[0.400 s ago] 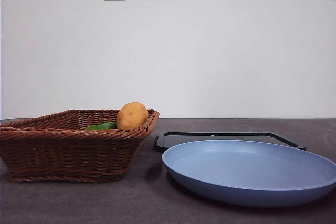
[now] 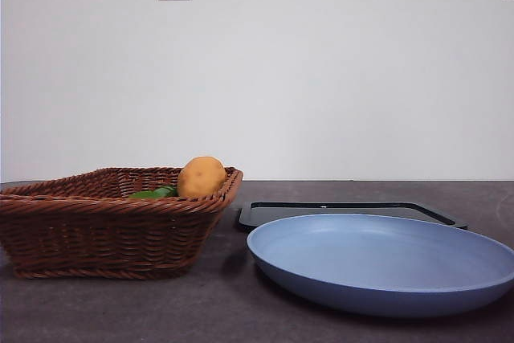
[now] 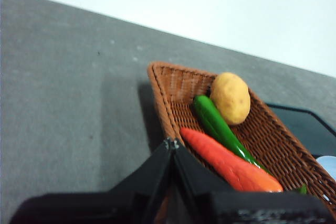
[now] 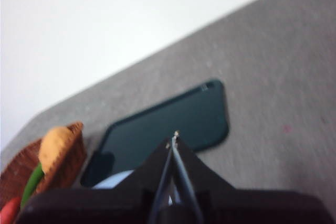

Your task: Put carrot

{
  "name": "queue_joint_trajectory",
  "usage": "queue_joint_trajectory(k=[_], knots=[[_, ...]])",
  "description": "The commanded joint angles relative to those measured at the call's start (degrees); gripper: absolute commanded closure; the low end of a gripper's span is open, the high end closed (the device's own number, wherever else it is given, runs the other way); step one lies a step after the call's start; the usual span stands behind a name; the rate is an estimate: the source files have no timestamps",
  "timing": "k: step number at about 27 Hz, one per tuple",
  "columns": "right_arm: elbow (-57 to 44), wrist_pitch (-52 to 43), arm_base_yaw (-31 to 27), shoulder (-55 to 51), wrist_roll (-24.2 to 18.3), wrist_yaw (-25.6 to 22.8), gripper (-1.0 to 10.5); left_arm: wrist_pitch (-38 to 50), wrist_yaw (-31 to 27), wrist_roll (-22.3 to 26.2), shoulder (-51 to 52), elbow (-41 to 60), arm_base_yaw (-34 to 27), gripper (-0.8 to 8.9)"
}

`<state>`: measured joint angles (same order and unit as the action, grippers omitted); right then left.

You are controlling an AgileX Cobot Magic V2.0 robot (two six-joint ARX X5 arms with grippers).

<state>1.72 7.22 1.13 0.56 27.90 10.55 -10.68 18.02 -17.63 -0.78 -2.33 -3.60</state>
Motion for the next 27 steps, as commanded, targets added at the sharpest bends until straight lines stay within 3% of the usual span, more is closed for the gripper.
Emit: queue_joint_trajectory(k=[1, 8, 14, 21, 24, 27], knots=[[3.78, 2.73, 0.07, 1.2, 1.2, 0.09, 9.4, -1.97, -0.02, -0.83, -1.46, -3.89, -0.15, 8.07], [15.13, 11.87, 0.07, 10.36, 0.13, 0.09, 9.4, -6.69, 0.44, -0.15, -13.88, -14.69, -0.13, 8.07], [25.99, 18.51, 0.07, 22.27, -6.8, 0.61, 9.4, -9.66, 6.67, 3.02, -27.06, -24.24, -0.11, 8.07], [36.65, 28.13, 0.07, 38.29, -12.0, 10.12, 9.4, -16.74, 15.3, 5.57, -40.7, -34.01, 1.44, 8.07], [39.95, 34.86, 0.07, 47.91, -18.43, 16.72, 9.4, -20.9, 20.57, 8.59, -46.07, -37.59, 3.5, 8.05], [39.95, 37.33, 0.07, 55.28, -18.99, 17.03, 8.8, -20.31, 24.22, 8.85, -47.98, -37.9, 4.61, 7.99]])
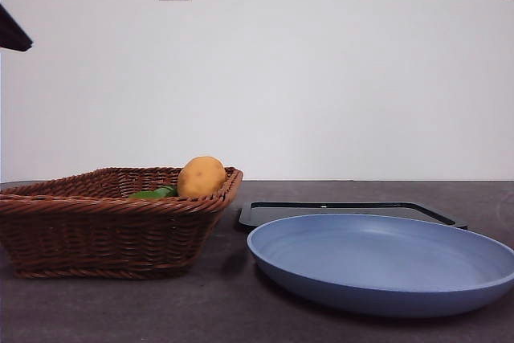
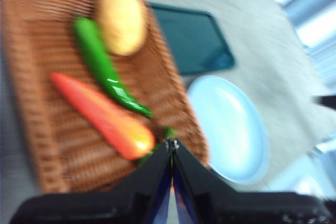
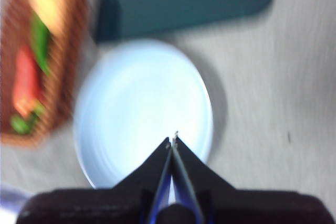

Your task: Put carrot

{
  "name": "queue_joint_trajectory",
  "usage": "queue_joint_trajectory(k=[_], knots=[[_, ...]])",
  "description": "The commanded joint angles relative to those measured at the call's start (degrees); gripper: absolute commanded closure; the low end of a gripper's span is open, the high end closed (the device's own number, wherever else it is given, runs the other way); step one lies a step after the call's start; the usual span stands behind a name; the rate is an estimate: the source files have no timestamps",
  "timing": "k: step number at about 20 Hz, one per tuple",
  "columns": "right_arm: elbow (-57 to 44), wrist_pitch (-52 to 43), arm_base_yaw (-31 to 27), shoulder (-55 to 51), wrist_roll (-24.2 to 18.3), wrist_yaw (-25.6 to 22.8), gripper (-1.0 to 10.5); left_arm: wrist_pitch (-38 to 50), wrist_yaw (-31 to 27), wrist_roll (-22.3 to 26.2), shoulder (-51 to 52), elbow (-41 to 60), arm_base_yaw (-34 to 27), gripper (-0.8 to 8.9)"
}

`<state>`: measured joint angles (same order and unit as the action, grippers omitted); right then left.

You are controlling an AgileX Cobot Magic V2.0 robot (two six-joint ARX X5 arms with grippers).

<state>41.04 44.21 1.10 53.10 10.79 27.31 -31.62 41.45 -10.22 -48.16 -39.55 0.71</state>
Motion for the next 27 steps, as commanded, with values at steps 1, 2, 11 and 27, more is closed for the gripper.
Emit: queue_joint_trajectory(k=[1, 2, 11, 27], knots=[[0.63, 0.83, 0.09, 4.74, -1.88, 0.22, 8.5, 0.63, 0.74, 1.44, -0.63, -0.68, 0.5, 7.7], [0.63, 0.96, 0.09, 7.17, -1.86, 0.22, 8.0, 0.7, 0.68, 1.42, -0.66, -0.68, 0.61, 6.93], [0.61, -7.3, 4.9, 23.61, 0.87, -0.66, 6.9, 0.17, 0.72, 1.01, -0.66, -0.68, 0.83, 5.37], [0.61, -10.93, 7.58, 30.51, 3.76, -0.66, 9.4, -0.26, 0.74, -1.11, -0.68, -0.68, 1.64, 4.49]])
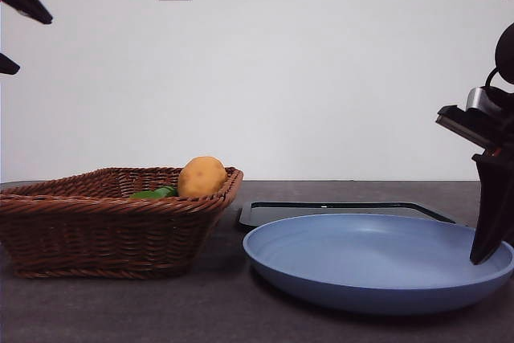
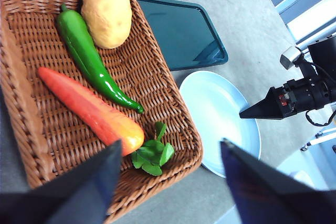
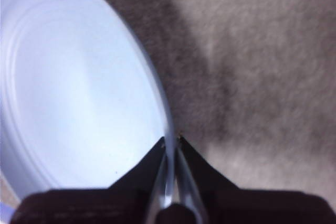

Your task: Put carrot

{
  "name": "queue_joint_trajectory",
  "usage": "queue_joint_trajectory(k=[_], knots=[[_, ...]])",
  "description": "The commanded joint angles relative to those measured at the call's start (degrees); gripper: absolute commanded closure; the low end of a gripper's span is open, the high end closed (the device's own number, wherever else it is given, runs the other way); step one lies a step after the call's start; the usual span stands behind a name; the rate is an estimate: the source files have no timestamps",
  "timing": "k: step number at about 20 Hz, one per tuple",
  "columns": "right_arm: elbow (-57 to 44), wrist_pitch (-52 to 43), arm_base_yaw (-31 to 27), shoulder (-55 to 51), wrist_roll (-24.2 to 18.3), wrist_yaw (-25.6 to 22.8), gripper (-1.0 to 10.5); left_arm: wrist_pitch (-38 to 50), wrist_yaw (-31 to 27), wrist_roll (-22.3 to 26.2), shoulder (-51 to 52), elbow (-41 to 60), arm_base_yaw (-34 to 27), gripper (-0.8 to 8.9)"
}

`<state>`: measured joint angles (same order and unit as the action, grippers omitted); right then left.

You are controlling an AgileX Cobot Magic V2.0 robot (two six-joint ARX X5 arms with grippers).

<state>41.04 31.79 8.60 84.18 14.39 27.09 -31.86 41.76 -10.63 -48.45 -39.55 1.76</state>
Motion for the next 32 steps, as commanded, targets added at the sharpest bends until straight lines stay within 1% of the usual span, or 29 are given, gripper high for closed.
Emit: queue_joint_trajectory(k=[1, 2, 3, 6, 7, 8, 11, 14, 16, 20, 23, 26, 27, 29, 30, 32], knots=[[0.61, 2.71, 0.09, -1.9, 0.11, -0.42, 9.4, -0.02, 0.26, -1.79, -0.44, -0.68, 1.18, 4.49], [0.61, 3.98, 0.09, -3.74, 0.09, -0.44, 9.4, 0.09, -0.02, -3.3, -0.46, -0.68, 2.01, 4.49], [0.61, 4.98, 0.09, -5.92, 0.07, -0.44, 9.4, 0.11, -1.62, -4.85, -0.57, -0.7, 3.06, 4.49], [0.61, 6.27, 0.09, -13.46, 0.17, -0.46, 9.4, -0.57, -10.78, -7.43, -2.62, -1.7, 8.46, 4.5], [0.61, 6.34, 0.09, -15.98, 0.2, -0.46, 9.4, -1.55, -14.64, -8.33, -4.15, -2.71, 10.58, 4.5], [0.61, 6.45, 0.09, -17.92, 0.2, -0.52, 9.4, -2.8, -17.27, -8.76, -5.95, -3.96, 12.31, 4.5], [0.61, 6.69, 0.09, -22.56, 0.63, -0.61, 9.4, -6.73, -24.74, -8.79, -14.19, -9.79, 18.1, 4.5], [0.61, 6.95, 0.09, -24.15, 0.61, -0.61, 9.4, -11.87, -30.47, -8.72, -24.11, -16.39, 21.75, 4.5], [0.61, 7.26, 0.09, -24.22, 0.57, -0.63, 9.4, -14.78, -31.19, -8.72, -31.26, -20.44, 23.12, 4.5], [0.61, 7.34, 0.09, -24.22, 0.42, -0.61, 9.4, -14.86, -31.21, -9.42, -43.06, -25.49, 23.41, 4.5], [0.61, 7.32, 0.09, -24.22, 0.09, -0.61, 9.4, -12.5, -31.28, -10.84, -48.26, -25.75, 23.41, 4.5], [0.61, 7.3, 0.09, -24.22, -0.17, -0.63, 9.4, -10.4, -31.3, -10.82, -49.96, -25.75, 23.41, 4.54], [0.61, 7.3, 0.09, -24.22, -0.33, -0.63, 9.4, -10.34, -31.34, -10.8, -49.96, -25.75, 23.41, 4.99], [0.61, 7.3, 0.09, -24.22, -0.31, -0.66, 9.4, -10.38, -31.19, -10.21, -49.96, -25.75, 23.41, 6.68], [0.61, 7.3, 0.09, -24.22, -0.33, -0.66, 9.4, -10.4, -31.17, -10.16, -49.94, -25.75, 23.41, 7.02], [0.61, 7.3, 0.09, -24.22, -0.33, -0.66, 9.4, -10.43, -31.19, -10.14, -49.92, -25.86, 23.37, 7.02]])
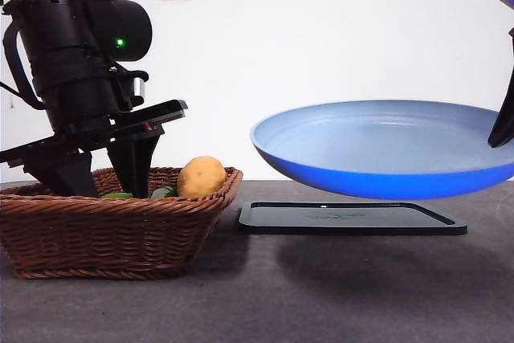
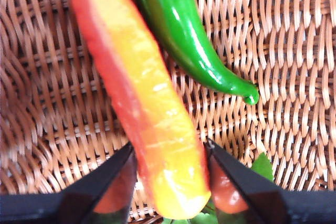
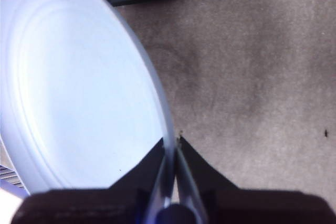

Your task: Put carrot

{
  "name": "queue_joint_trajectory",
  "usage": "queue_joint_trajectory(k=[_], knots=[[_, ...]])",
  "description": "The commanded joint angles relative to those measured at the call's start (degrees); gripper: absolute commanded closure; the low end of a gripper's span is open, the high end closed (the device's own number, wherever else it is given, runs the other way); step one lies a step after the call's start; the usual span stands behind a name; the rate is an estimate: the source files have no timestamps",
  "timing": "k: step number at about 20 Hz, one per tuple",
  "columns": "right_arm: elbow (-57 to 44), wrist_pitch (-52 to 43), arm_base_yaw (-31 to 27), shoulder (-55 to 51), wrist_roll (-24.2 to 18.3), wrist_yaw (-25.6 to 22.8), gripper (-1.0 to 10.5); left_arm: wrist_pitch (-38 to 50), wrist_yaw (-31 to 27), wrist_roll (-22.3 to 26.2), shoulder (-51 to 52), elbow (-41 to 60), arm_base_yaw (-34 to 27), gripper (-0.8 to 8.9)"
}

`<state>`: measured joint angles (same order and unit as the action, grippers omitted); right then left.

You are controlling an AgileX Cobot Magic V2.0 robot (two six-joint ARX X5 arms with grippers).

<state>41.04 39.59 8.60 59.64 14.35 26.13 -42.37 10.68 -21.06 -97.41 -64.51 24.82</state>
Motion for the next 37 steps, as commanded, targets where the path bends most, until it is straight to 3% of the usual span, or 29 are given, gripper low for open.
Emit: queue_joint_trajectory(k=[1, 6, 8, 10, 13, 15, 18, 26, 29, 31, 37], knots=[[0.61, -0.5, 0.09, 0.33, -0.28, 0.31, 9.4, -0.85, -0.11, 0.28, -0.96, -1.62, 0.15, 7.02], [0.61, -0.55, 0.11, 0.37, -0.28, 0.31, 9.4, -8.13, 0.22, 3.48, 6.62, -8.7, 0.2, 7.02], [0.61, -1.09, 0.11, 0.81, -0.26, 0.35, 9.4, -5.53, 5.4, 3.17, 13.55, -9.07, 2.43, 7.02], [0.61, -2.47, 0.11, 1.99, 0.74, 0.57, 9.4, -1.31, 6.32, 3.15, 18.27, -9.07, 8.7, 7.01], [0.61, -2.69, 0.28, 3.06, 1.27, 0.96, 9.4, 6.29, 1.01, 3.3, 16.55, -9.05, 21.24, 7.01], [0.61, -2.64, 0.59, 3.08, 1.27, 0.96, 9.4, 8.98, -1.81, 3.61, 13.03, -9.05, 26.86, 7.01], [0.61, -2.56, 0.59, 3.08, 1.27, 0.96, 9.4, 10.75, -1.64, 5.03, 7.37, -9.05, 31.04, 7.01], [0.61, -0.87, 0.59, 3.08, 1.25, 0.98, 9.4, 10.19, -1.6, 5.57, 0.11, -9.05, 31.82, 6.97], [0.61, -0.13, 0.59, 3.08, 1.25, 0.98, 9.4, 10.01, -1.46, 6.25, 0.11, -9.05, 32.0, 5.58], [0.61, -0.07, 0.59, 3.08, 1.27, 0.98, 9.4, 9.9, -1.38, 6.12, 0.11, -9.05, 32.04, 5.42], [2.58, 1.57, -1.38, 6.12, 2.12, 0.42, 9.4, 6.69, -1.7, 6.23, 8.83, -9.05, 31.04, 5.42]])
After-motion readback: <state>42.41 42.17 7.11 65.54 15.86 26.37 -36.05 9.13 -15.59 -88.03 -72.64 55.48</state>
